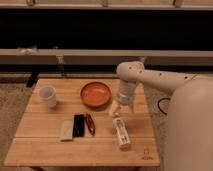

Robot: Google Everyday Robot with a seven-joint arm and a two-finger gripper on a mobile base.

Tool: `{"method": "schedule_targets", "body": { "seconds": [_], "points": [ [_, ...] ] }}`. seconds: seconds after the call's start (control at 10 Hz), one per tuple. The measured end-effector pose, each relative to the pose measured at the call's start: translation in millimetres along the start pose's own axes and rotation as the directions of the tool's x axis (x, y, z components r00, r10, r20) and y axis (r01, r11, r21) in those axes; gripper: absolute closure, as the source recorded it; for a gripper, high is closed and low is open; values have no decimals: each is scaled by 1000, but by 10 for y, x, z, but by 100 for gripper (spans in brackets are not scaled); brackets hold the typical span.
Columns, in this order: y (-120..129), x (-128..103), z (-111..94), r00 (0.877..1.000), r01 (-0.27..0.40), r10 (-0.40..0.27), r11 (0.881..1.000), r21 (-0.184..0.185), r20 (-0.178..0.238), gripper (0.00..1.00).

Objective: Place the bottle in the ceramic bowl

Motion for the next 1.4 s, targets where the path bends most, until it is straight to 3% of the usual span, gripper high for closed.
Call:
{"method": "schedule_targets", "body": {
  "seconds": [0.3, 0.5, 0.8, 1.0, 1.4],
  "points": [
    [2, 4, 6, 1000, 2, -2, 1000, 5, 4, 20],
    [36, 85, 27, 1000, -1, 0, 1000, 21, 31, 20],
    [234, 442, 162, 995, 10, -17, 997, 81, 95, 20],
    [304, 628, 298, 991, 9, -22, 995, 101, 129, 20],
    [290, 630, 501, 988, 1, -17, 994, 106, 154, 20]
  ]
}}
